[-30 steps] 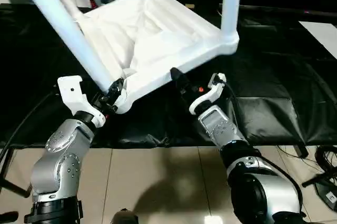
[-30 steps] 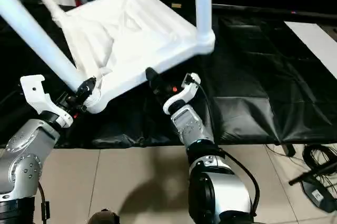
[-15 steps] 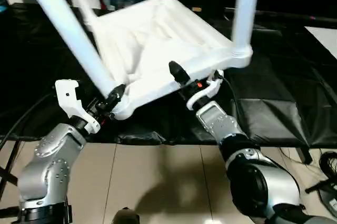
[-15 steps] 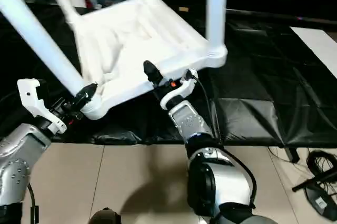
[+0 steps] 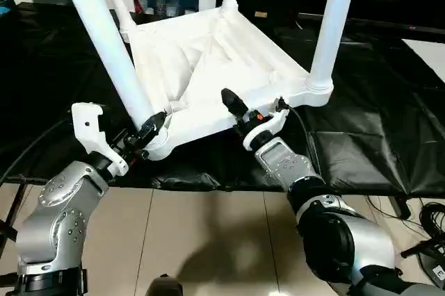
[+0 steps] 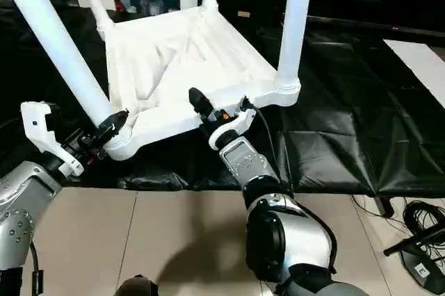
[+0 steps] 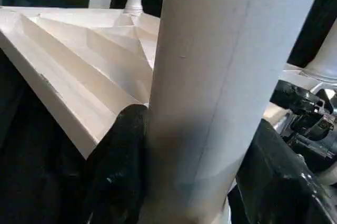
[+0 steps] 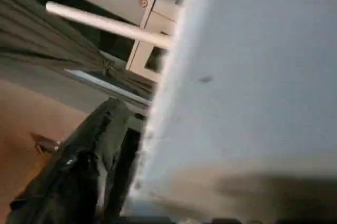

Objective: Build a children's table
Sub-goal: Flip table

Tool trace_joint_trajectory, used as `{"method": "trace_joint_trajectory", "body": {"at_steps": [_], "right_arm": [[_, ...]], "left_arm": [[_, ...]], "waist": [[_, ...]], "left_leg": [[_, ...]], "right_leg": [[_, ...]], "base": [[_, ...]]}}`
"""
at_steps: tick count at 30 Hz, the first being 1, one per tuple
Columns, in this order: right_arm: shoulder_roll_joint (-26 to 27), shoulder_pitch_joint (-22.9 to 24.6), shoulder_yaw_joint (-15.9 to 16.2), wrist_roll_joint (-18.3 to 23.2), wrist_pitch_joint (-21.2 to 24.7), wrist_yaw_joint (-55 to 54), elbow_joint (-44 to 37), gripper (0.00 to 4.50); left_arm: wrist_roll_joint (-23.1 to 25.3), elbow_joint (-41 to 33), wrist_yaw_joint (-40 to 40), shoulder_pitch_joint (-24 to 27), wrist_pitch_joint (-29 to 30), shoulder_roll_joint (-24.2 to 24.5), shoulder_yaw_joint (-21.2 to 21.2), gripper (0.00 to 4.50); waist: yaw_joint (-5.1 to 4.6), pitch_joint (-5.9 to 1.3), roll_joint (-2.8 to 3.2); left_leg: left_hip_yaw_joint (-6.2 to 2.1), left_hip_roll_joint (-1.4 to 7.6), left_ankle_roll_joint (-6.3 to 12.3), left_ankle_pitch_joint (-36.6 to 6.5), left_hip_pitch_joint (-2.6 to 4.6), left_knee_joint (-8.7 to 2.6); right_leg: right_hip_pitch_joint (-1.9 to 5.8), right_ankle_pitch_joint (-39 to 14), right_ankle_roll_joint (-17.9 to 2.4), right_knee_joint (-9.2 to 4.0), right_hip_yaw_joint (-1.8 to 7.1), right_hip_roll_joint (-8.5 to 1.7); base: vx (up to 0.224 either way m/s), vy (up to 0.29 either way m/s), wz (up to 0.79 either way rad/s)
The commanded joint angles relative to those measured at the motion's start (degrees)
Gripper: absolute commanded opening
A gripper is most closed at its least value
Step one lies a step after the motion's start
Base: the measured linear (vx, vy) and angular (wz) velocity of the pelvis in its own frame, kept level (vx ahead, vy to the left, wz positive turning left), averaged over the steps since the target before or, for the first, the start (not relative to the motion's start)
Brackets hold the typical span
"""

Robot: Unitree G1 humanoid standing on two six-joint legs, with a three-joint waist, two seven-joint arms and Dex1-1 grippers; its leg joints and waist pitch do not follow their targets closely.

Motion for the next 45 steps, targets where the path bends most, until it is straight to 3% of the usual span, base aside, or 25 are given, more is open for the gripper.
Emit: {"method": "trace_joint_trajectory", "body": {"at_steps": [1,9,11,13,15,16,17,19,23,25,29,34,39,44,45], "right_arm": [[-0.1,-1.8,-1.7,1.6,-0.4,-0.8,-0.2,3.19],[-0.8,-2.0,-3.2,1.9,-1.0,-0.8,0.0,2.57],[-1.1,-1.9,-3.5,1.6,-1.4,-1.1,-0.1,2.39],[-1.2,-1.9,-3.7,1.5,-1.7,-1.4,-0.3,2.23],[-1.4,-2.0,-3.5,0.8,-4.0,-2.6,-0.8,2.18],[-1.5,-2.2,-3.7,0.8,-4.3,-2.8,-0.9,2.08],[-1.6,-2.3,-3.9,0.9,-4.5,-3.0,-1.0,2.06],[-2.3,-2.9,-4.5,0.9,-6.6,-4.5,-1.2,2.04],[-4.4,-4.1,-6.2,1.2,-10.3,-7.0,-1.8,2.02],[-6.6,-4.9,-6.9,0.9,-13.0,-8.8,-2.6,2.02],[-9.3,-4.8,-5.3,-2.0,-15.4,-9.5,-4.6,2.02],[-11.7,-3.4,-1.0,-7.8,-16.6,-10.8,-6.7,2.02],[-13.7,-1.6,3.2,-13.1,-17.6,-13.5,-9.5,2.02],[-14.6,-1.3,4.5,-15.7,-18.6,-16.5,-10.2,2.0],[-15.1,-1.0,6.2,-18.4,-19.2,-18.7,-11.8,2.0]], "left_arm": [[-2.9,1.1,-2.2,-1.1,0.6,-1.1,-1.1,2.12],[-0.8,3.0,-3.0,-1.6,-1.2,-0.6,-2.4,2.12],[1.2,4.0,-2.8,-1.7,-2.9,0.0,-3.4,2.12],[1.1,4.7,-3.3,-1.9,-2.6,0.4,-3.6,2.68],[2.7,4.6,-4.2,-1.4,-2.7,2.1,-4.7,2.82],[2.6,4.3,-4.4,-1.0,-2.4,2.4,-4.8,2.89],[2.3,4.0,-4.7,-0.7,-2.1,2.6,-4.7,3.03],[3.2,3.2,-4.7,0.7,-1.9,3.6,-4.9,3.26],[3.9,1.5,-5.6,3.6,-1.6,5.0,-5.4,3.55],[4.4,0.0,-5.9,6.2,-1.8,5.4,-6.6,3.67],[6.3,-2.4,-7.0,8.1,-3.8,6.2,-10.3,3.75],[8.4,-4.5,-8.3,6.7,-7.8,6.6,-12.3,3.75],[10.5,-8.2,-9.2,1.7,-12.2,7.7,-13.3,3.75],[9.9,-10.7,-9.7,-2.4,-12.3,8.4,-13.6,3.75],[9.2,-12.5,-10.8,-5.6,-12.3,8.9,-14.0,3.75]], "waist": [[-0.2,-4.57,0.8],[-0.2,-4.59,1.47],[-0.14,-4.63,1.24],[-0.11,-4.78,1.24],[-0.05,-5.06,1.22],[-0.02,-5.11,1.52],[-0.09,-5.05,1.3],[-0.17,-5.06,1.42],[-0.21,-4.87,1.46],[-0.03,-4.75,1.81],[0.85,-4.68,1.73],[0.45,-4.79,1.42],[-0.46,-4.87,1.3],[-1.04,-4.85,1.22],[-0.99,-4.85,1.27]], "left_leg": [[0.15,1.27,-0.85,-5.6,1.75,-3.78],[0.17,1.34,-2.05,-8.2,1.77,-4.01],[0.21,1.35,-2.13,-8.1,1.81,-3.98],[0.19,1.34,-2.13,-7.0,1.75,-3.86],[0.26,1.14,-1.59,-4.7,1.56,-3.54],[0.24,1.1,-1.51,-4.3,1.55,-3.47],[0.31,1.11,-1.26,-4.1,1.46,-3.44],[0.3,1.06,-1.02,-4.2,1.42,-3.4],[0.44,1.25,-0.93,-6.2,1.67,-3.51],[0.42,1.42,-1.56,-7.7,1.72,-3.61],[0.63,1.5,-1.9,-9.1,1.98,-3.54],[0.42,1.11,-1.97,-6.5,1.24,-3.41],[0.5,0.96,-1.28,-5.1,1.14,-3.15],[0.57,0.83,-0.59,-4.5,1.09,-3.01],[0.6,0.87,-0.75,-4.6,1.26,-2.95]], "right_leg": [[1.89,7.0,-10.7,-3.31,2.22,-3.75],[1.78,5.6,-10.5,-3.44,2.12,-3.88],[1.79,5.6,-10.3,-3.5,2.15,-3.9],[1.83,6.9,-10.4,-3.28,2.08,-3.89],[1.72,10.2,-10.5,-2.87,1.95,-3.64],[1.65,10.9,-10.7,-2.76,1.91,-3.61],[1.66,11.8,-10.9,-2.75,1.9,-3.52],[1.69,12.3,-11.0,-2.7,1.89,-3.48],[1.49,9.7,-11.3,-3.0,1.92,-3.58],[1.34,8.0,-11.0,-3.08,1.97,-3.65],[1.01,6.2,-10.0,-3.31,2.12,-3.59],[1.64,8.6,-9.7,-3.05,1.91,-3.41],[1.8,9.6,-10.2,-2.9,1.95,-3.33],[1.8,9.9,-10.8,-2.78,1.98,-3.23],[1.66,9.4,-11.0,-2.79,1.99,-3.2]], "base": [[0.0,0.0,0.0],[0.0,0.0,0.0],[0.0,0.0,0.0],[0.0,0.0,0.0],[0.0,0.0,0.0],[0.0,0.0,0.0],[0.0,0.0,0.0],[0.0,0.0,0.0],[0.0,0.0,0.0],[0.0,0.0,0.0],[0.0,0.0,0.0],[0.0,0.0,0.0],[0.0,0.0,0.0],[0.0,0.0,0.0],[0.0,0.0,0.0]]}}
